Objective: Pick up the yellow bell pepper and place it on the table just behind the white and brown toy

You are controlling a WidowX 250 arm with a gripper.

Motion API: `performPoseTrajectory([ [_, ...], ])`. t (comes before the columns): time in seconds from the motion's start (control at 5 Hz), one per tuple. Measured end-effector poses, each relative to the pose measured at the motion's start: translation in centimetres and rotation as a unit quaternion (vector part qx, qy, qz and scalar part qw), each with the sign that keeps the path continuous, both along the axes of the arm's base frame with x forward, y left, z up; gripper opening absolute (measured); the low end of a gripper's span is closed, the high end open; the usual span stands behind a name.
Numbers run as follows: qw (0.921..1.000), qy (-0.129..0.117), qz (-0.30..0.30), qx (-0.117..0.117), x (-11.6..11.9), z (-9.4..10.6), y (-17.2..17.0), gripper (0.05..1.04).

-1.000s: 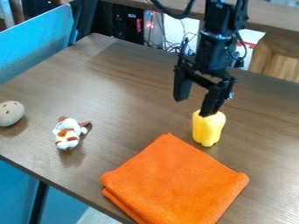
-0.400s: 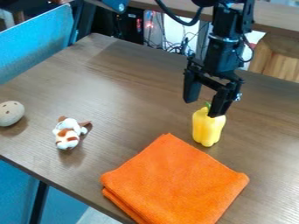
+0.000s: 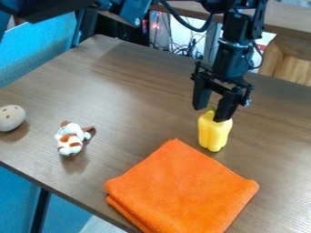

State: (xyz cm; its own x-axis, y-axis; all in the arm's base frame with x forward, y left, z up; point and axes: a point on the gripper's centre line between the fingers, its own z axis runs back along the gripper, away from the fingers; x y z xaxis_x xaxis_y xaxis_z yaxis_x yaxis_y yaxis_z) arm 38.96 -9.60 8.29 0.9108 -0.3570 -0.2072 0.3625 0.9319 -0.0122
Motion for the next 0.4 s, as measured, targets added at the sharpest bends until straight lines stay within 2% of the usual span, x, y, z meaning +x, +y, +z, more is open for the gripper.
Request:
performPoseTrajectory([
  [0.2, 1.0000, 0.002, 0.003, 0.008, -0.08, 0.03, 0.16, 0.427],
  [0.4, 0.9999, 0.008, 0.003, 0.010, -0.28, 0.12, 0.23, 0.225],
])
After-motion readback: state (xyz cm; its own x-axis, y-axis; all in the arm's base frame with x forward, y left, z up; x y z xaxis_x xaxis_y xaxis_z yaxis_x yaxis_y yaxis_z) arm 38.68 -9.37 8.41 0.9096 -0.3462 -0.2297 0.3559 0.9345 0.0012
